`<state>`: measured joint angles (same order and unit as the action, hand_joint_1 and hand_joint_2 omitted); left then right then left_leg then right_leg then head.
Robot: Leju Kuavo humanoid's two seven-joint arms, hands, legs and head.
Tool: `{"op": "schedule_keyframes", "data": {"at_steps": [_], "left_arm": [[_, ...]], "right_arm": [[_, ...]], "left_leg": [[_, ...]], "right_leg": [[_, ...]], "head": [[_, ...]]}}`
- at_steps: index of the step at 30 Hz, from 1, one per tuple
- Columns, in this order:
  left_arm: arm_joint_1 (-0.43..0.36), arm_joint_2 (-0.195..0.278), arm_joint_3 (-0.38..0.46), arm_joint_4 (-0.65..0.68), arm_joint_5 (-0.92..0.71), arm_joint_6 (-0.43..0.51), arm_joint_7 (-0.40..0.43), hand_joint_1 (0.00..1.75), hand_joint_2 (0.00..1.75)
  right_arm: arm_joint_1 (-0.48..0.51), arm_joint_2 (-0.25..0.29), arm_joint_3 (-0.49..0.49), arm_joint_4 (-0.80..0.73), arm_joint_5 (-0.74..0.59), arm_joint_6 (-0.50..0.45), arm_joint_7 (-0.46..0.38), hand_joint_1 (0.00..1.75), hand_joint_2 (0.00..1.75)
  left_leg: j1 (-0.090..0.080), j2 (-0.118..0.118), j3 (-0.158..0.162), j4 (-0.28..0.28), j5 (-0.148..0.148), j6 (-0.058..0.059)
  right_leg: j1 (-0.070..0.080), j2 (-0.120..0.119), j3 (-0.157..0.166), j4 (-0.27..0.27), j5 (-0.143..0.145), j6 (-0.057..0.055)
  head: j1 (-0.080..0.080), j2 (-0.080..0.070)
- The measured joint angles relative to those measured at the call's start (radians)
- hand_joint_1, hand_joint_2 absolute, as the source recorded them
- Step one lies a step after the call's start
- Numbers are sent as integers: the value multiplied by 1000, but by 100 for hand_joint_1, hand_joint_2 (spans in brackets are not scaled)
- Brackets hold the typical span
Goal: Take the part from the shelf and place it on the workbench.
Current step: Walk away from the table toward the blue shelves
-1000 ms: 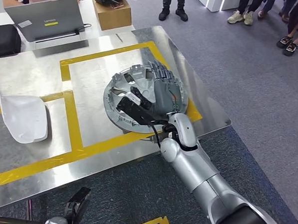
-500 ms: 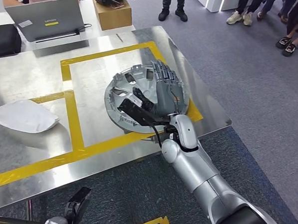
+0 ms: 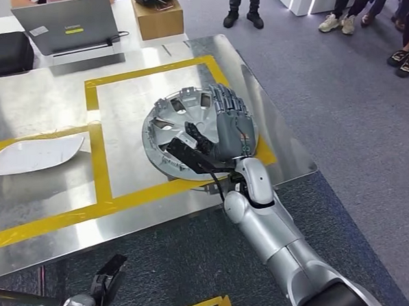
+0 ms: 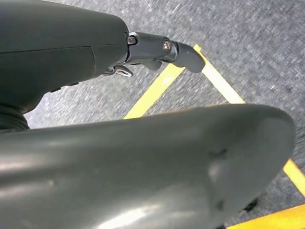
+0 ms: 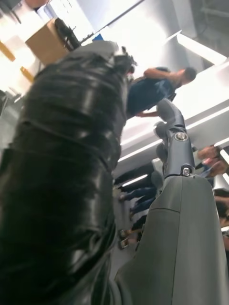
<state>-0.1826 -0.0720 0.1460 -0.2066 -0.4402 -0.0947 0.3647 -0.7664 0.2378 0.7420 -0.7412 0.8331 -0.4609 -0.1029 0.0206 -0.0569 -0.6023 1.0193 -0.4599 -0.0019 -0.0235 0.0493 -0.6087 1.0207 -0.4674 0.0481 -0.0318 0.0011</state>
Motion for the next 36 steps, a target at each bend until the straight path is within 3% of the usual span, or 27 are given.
{"op": "schedule_keyframes", "data": {"at_steps": [1,3,4,6,8,9,10,12,14,15,17,18,20,22,23,24,26,28,30,32,34,36], "left_arm": [[1,0,0,0,0,0,0,0,0],[2,1,0,0,0,0,0,0,0],[1,2,0,0,0,0,0,0,0],[0,1,0,0,0,0,0,0,0],[2,0,0,0,0,0,0,0,0],[3,1,0,1,0,0,0,0,0],[4,1,0,1,0,0,0,0,0],[3,2,1,1,-1,1,0,0,0],[0,2,1,1,-2,1,0,0,0],[0,1,1,1,-2,1,0,0,0],[3,-1,1,1,-2,1,-1,0,0],[4,-1,1,1,-2,2,-2,0,0],[2,-3,3,1,-3,3,-4,0,0],[0,-5,5,1,-3,4,-6,0,0],[1,-6,5,1,-3,4,-6,0,0],[3,-7,6,1,-3,4,-6,0,0],[4,-9,6,1,-3,4,-7,0,0],[2,-10,7,1,-3,4,-7,0,0],[2,-10,7,1,-3,4,-8,0,0],[6,-8,7,1,-3,4,-8,0,0],[6,-9,7,1,-3,6,-8,0,0],[3,-11,7,1,-5,8,-8,0,0]], "right_arm": [[0,0,0,1,0,-1,0,0,0],[-2,2,0,2,1,-2,0,0,0],[-2,2,0,2,1,-2,0,0,0],[-1,2,0,3,1,-3,0,0,0],[4,2,0,4,1,-3,0,0,0],[5,2,0,5,1,-3,0,0,0],[6,2,0,5,1,-3,1,0,0],[4,2,0,5,2,-3,1,0,0],[3,1,0,5,3,-4,5,0,0],[3,1,0,5,3,-4,6,0,0],[4,1,0,5,3,-5,8,0,0],[3,1,0,5,4,-5,8,0,0],[2,-1,0,5,6,-6,8,0,0],[7,-6,0,6,10,-7,9,0,0],[12,-9,0,6,12,-7,10,0,0],[15,-12,0,7,13,-7,10,0,0],[17,-13,0,7,16,-7,11,0,0],[16,-14,0,7,17,-8,10,0,0],[17,-15,0,7,18,-8,11,0,0],[17,-15,0,7,18,-9,11,0,0],[15,-14,0,6,19,-9,10,0,0],[15,-14,0,5,21,-9,11,0,0]], "left_leg": [[2,-5,-1,-2,1,-7],[3,6,-13,21,-15,-17],[2,17,-31,58,-36,-20],[1,40,-91,186,-94,-23],[1,45,-137,279,-117,-23],[0,47,-135,272,-100,-20],[-1,51,-115,226,-67,-15],[-12,87,-52,92,-3,-2],[-24,119,-19,17,11,10],[-28,119,-17,11,7,13],[-24,100,-17,3,9,19],[-21,90,-15,0,11,23],[-15,71,-13,-4,15,31],[-14,49,-14,-4,16,34],[-14,38,-14,-3,16,34],[-14,26,-14,-2,16,34],[-13,4,-14,1,15,32],[-13,-16,-19,5,15,24],[-10,-32,-29,7,20,12],[-6,-40,-35,8,22,1],[-10,-9,-51,42,-1,-9],[-10,35,-102,155,-58,-17]], "right_leg": [[0,-7,-1,1,1,-9],[-1,-21,2,-3,3,-25],[-2,-30,5,-5,3,-32],[3,-49,7,-5,-1,-40],[9,-66,8,-5,-4,-44],[11,-74,9,-5,-5,-46],[13,-82,12,-5,-7,-46],[19,-98,18,-4,-12,-44],[26,-113,17,-2,-15,-38],[29,-122,16,-2,-15,-35],[29,-132,16,0,-22,-25],[27,-121,11,13,-35,-19],[23,-82,-31,100,-85,-10],[21,-58,-95,231,-136,-7],[21,-54,-118,270,-141,-6],[21,-52,-123,271,-125,-7],[19,-40,-80,163,-51,-10],[13,-1,-21,43,-6,-14],[12,21,-2,10,-8,-20],[12,7,0,7,-5,-30],[8,-11,5,1,-3,-43],[8,-32,8,-1,-4,-51]], "head": [[-1,0],[-4,0],[-6,0],[-10,0],[-10,0],[-10,0],[-10,0],[-10,0],[-10,0],[-9,0],[-9,0],[-8,0],[-4,0],[-2,0],[-2,0],[-2,0],[-2,0],[-2,0],[-2,0],[-2,0],[-6,0],[-11,0]]}}
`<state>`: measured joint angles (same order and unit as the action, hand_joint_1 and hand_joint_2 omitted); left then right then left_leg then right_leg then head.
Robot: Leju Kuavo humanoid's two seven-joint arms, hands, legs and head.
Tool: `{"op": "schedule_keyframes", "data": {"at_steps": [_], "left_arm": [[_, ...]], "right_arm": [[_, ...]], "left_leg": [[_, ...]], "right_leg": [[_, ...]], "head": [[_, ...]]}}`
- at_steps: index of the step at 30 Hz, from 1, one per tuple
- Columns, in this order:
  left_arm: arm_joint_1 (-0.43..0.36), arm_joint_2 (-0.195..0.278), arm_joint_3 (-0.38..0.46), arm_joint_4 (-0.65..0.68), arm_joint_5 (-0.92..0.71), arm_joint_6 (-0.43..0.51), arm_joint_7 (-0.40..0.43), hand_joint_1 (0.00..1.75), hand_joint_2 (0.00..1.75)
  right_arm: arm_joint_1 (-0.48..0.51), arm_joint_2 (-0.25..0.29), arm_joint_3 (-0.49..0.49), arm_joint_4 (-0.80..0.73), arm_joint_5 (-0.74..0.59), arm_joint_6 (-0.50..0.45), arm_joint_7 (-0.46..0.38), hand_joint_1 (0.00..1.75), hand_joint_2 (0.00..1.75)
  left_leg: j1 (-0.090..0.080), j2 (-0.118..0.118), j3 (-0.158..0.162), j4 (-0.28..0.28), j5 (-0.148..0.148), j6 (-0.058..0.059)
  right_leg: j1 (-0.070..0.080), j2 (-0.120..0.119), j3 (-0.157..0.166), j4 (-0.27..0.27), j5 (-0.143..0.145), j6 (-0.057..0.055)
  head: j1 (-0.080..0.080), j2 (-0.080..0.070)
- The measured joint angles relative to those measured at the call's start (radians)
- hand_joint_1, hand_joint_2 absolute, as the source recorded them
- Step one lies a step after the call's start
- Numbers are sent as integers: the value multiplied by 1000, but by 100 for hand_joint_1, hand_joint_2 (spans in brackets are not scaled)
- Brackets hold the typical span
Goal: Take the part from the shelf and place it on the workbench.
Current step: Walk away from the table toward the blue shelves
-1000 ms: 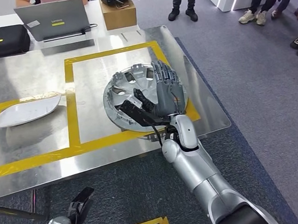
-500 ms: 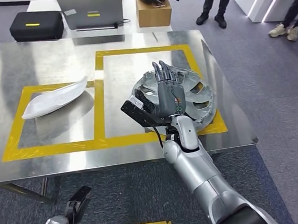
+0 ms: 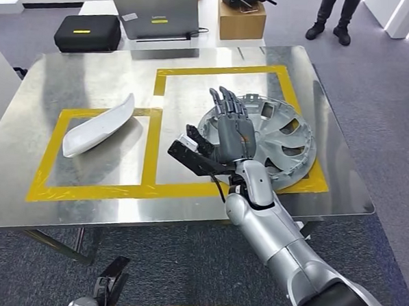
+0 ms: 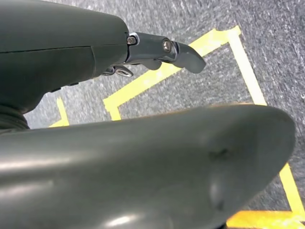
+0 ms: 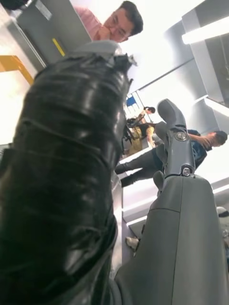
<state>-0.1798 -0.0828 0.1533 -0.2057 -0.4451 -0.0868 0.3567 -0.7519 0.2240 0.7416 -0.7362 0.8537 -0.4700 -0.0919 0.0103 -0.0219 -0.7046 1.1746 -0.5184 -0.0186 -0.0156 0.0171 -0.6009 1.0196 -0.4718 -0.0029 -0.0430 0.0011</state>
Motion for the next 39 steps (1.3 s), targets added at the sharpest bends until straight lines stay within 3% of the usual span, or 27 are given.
{"op": "schedule_keyframes", "data": {"at_steps": [2,3,4,6,8,10,13,14,22,26,28,29,31,32,33,36,38,39], "left_arm": [[0,-1,0,0,-1,1,0,0,0],[1,-2,0,0,-2,1,0,0,0],[2,-2,0,0,-2,2,0,0,0],[1,0,0,0,-4,2,-1,0,0],[-1,0,0,0,-4,3,-1,0,0],[0,-1,0,0,-4,4,-1,0,0],[2,-3,1,0,-6,13,-7,0,0],[2,-2,2,0,-7,17,-11,0,0],[-4,-3,3,0,-34,26,-30,0,0],[-8,-1,3,0,-48,36,-31,0,0],[-13,-3,3,0,-51,41,-31,0,0],[-15,-3,3,0,-53,43,-31,0,0],[-17,-3,4,0,-55,45,-31,0,0],[-17,-3,4,0,-56,45,-31,0,0],[-17,-3,4,0,-57,46,-31,0,0],[-20,-1,4,0,-58,47,-31,0,0],[-21,2,5,0,-59,48,-31,0,0],[-21,4,5,0,-59,48,-31,0,0]], "right_arm": [[3,-1,0,0,0,0,0,0,0],[4,-1,0,0,0,0,0,0,0],[4,-1,1,0,0,0,0,0,0],[3,-1,1,0,0,0,0,0,0],[1,-1,0,0,1,0,0,0,0],[0,-2,0,0,0,0,1,0,0],[0,-2,0,0,4,-1,4,0,0],[0,-2,0,0,9,-2,6,0,0],[0,-4,0,0,71,-36,38,0,0],[0,-3,-3,-2,92,-41,43,0,0],[0,-4,-6,-3,101,-47,47,0,0],[0,-5,-7,-3,105,-49,49,0,0],[5,-10,-8,-2,108,-51,54,0,0],[8,-13,-8,-1,110,-51,55,0,0],[10,-14,-9,-1,112,-52,57,0,0],[10,-16,-9,-1,123,-54,60,0,0],[10,-16,-10,-2,125,-54,60,0,0],[11,-16,-10,-2,125,-55,60,0,0]], "left_leg": [[2,13,-54,119,-43,-4],[3,14,-60,136,-40,-4],[2,15,-45,110,-18,-2],[-2,30,26,-25,43,7],[-10,47,82,-133,69,17],[-13,47,90,-156,68,20],[-12,42,90,-158,71,18],[-12,42,90,-158,71,19],[-15,42,88,-156,70,28],[-14,41,96,-177,90,56],[-6,41,101,-204,109,64],[-5,41,100,-208,114,65],[-2,37,93,-207,119,62],[0,36,88,-206,121,58],[4,34,83,-202,124,53],[19,29,60,-175,124,27],[19,25,44,-157,127,8],[17,23,39,-156,132,1]], "right_leg": [[2,-20,0,0,-1,-2],[3,-28,0,0,-1,-3],[4,-36,1,0,-2,-2],[7,-49,3,1,-4,0],[12,-59,3,1,-5,7],[16,-65,0,1,-6,9],[18,-68,1,0,-6,-9],[18,-68,2,-2,-4,-9],[15,-67,6,-15,6,18],[11,-65,7,-26,11,44],[12,-41,-18,24,-32,48],[10,-29,-41,79,-66,49],[4,-19,-90,203,-121,55],[0,-18,-101,232,-127,59],[-5,-19,-92,221,-114,64],[-20,-13,5,49,-43,87],[-21,-4,28,5,-35,79],[-18,-2,24,11,-32,66]], "head": [[-1,0],[-1,0],[-1,0],[-1,0],[0,0],[1,0],[2,0],[2,0],[1,0],[1,0],[2,0],[3,0],[3,0],[3,0],[3,0],[5,0],[6,0],[6,0]]}}
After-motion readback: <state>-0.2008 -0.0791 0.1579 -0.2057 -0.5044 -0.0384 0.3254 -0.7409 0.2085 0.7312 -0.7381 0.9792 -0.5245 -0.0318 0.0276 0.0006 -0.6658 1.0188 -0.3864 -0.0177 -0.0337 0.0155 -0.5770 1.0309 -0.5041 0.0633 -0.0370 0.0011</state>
